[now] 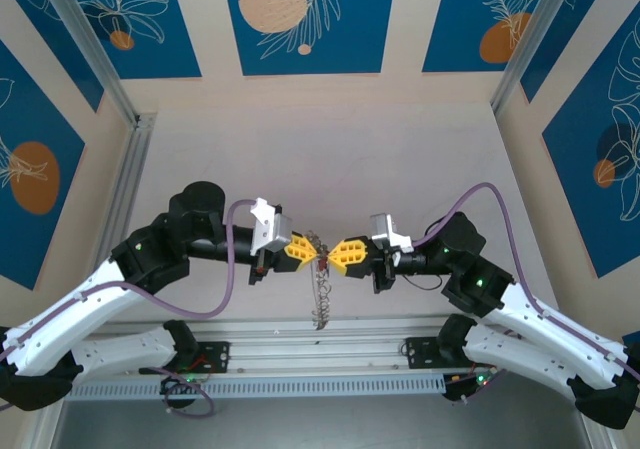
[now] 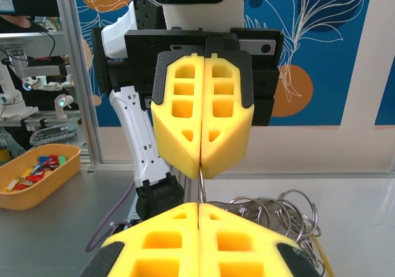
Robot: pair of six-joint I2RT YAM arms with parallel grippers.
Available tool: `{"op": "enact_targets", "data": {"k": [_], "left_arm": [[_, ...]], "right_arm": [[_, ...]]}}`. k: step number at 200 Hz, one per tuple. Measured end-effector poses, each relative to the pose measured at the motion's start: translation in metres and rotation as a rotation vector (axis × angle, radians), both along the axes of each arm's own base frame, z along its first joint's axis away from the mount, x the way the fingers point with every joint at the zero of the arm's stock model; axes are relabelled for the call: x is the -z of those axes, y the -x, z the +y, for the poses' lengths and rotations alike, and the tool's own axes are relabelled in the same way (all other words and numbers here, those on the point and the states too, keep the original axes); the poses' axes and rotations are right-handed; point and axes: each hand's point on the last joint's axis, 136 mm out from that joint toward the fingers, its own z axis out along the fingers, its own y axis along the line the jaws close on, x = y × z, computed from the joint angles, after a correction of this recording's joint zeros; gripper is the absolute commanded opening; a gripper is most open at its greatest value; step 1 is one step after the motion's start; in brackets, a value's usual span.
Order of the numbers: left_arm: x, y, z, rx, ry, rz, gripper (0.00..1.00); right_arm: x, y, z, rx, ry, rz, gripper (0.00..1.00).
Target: Put the keys on the keyring
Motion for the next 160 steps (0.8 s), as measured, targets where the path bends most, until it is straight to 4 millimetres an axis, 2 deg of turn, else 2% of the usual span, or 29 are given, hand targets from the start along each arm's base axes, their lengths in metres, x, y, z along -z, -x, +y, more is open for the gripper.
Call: {"op": "enact_targets", "data": {"k": [57,103,140,160], "left_arm": [[0.000,0.000,0.000,0.000,0.000,0.000,0.00],[0.001,-0.003,0.001,-0.013,-0.004,0.000,0.00],[0.002,-0.005,0.001,-0.023,-0.007,-0.001,0.00],[0.000,-0.002,0.002,-0.011,0.002,-0.004,0.00]], "right_arm": [[0.001,-0.004,0.003,0.003,0.001,0.020,0.00],[0.011,-0.017,0.010,0.015,0.030,0.095,0.00],[0.010,-0.023,0.007,0.015,0.025,0.143,0.00],[0.012,-0.032,0.005,0.042,0.028,0.175,0.00]]}}
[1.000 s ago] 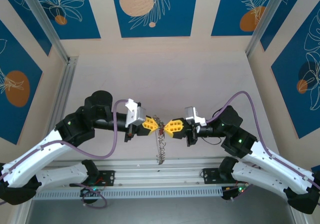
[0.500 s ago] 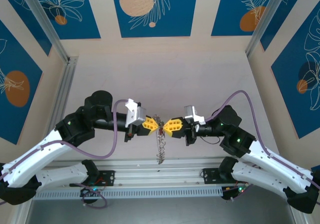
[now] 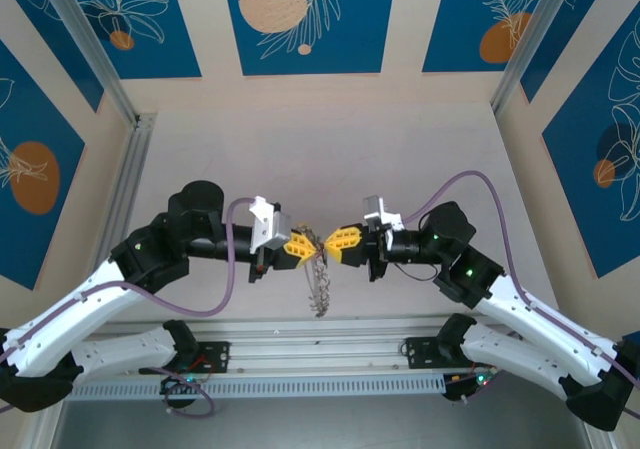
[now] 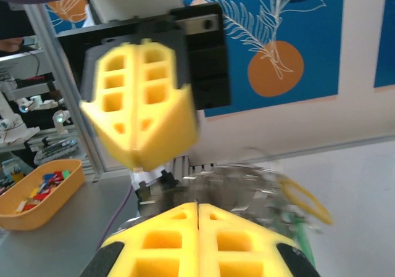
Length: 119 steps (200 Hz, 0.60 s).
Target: Put the keys on the keyring
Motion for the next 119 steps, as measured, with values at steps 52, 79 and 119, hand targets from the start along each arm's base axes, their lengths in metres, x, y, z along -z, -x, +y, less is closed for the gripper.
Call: {"op": "enact_targets", "data": {"k": [52,79,119], "left_arm": [[-0.002,0.002,0.001,0.007,0.006,-0.004,0.00],[-0.002,0.002,0.001,0.006,0.005,-0.004,0.00],[0.004,-0.003,-0.003,0.001,-0.011,-0.015,0.00]], "right_arm": [[0.005,-0.006,0.000,0.014,0.016,0.050,0.00],[-0.001,0.001,-0.006,0.005,-0.001,0.032,0.00],[-0.010,0.017,-0.011,-0.067,0.008,0.033,0.00]]}}
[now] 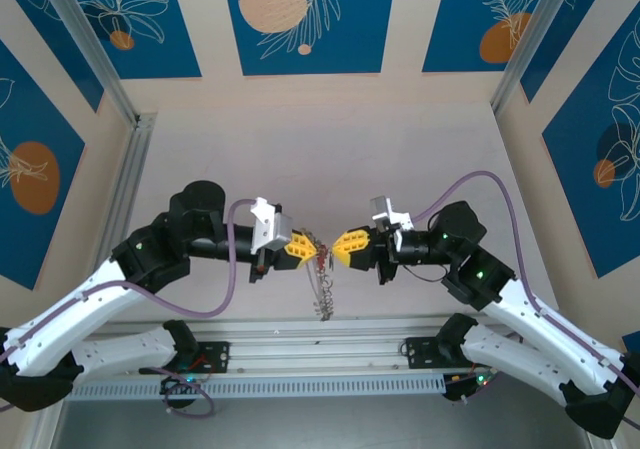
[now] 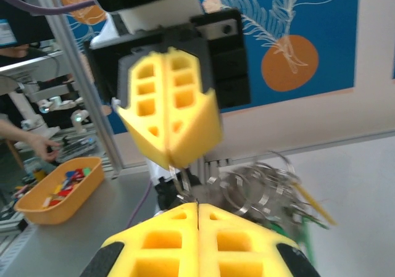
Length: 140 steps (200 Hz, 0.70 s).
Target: Put the keys on the keyring
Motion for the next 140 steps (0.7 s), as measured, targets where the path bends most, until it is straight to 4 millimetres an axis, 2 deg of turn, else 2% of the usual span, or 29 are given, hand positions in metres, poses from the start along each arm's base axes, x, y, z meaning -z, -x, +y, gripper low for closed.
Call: {"op": "enact_targets", "data": {"k": [22,39,62,140], "left_arm": [[0.007,-0.003,-0.003,-0.002,-0.023,-0.001,0.00],[0.010,-0.004,-0.004,-0.005,-0.036,-0.012,0.00],[0.012,-0.005,-0.003,-0.010,-0.045,-0.027,0.00],[0.018,-0.007,-0.001,-0.016,-0.068,-0.053,0.00]], "right_arm": [[-0.004,0.005,0.005,-0.062,0.015,0.014,0.00],[0.000,0.004,0.010,-0.090,0.037,0.041,0.00],[0.008,0.005,0.011,-0.100,0.065,0.072,0.00],[0.015,0.000,0.016,-0.107,0.104,0.141,0.00]]}}
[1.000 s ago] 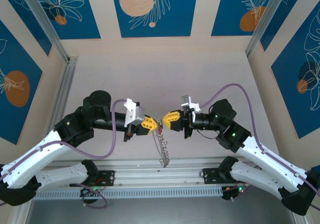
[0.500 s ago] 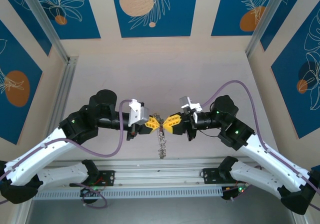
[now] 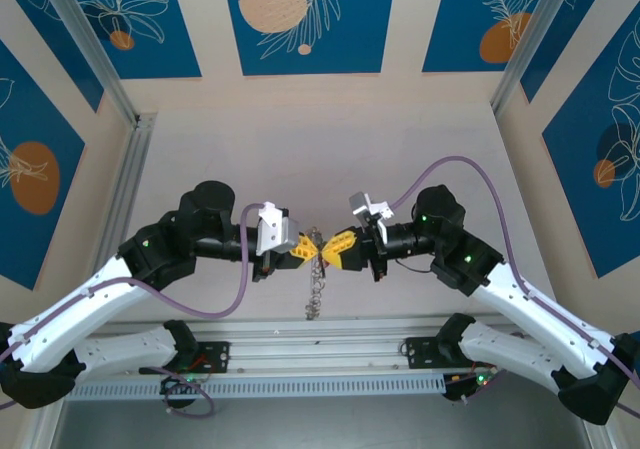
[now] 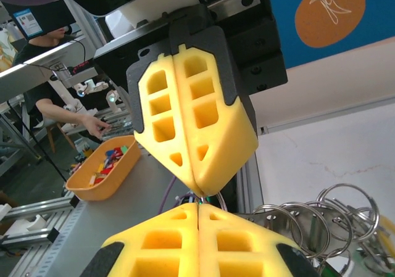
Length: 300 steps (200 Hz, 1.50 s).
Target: Put the keys on the keyring
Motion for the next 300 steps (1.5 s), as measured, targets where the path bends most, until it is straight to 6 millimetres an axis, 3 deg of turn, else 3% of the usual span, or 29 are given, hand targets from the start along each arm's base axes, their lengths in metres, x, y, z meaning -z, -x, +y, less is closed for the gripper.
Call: {"op": "enact_targets", "data": {"k": [107,300], "left_arm": [[0.009,-0.002,0.002,-0.017,-0.016,0.003,0.00],[0.010,-0.010,0.004,-0.061,-0.020,-0.037,0.00]], "right_arm": [[0.013,-0.014,0.000,0.038,0.008,0.072,0.00],[0.021,-0.006,-0.003,-0.009,0.023,0.124,0.00]]}}
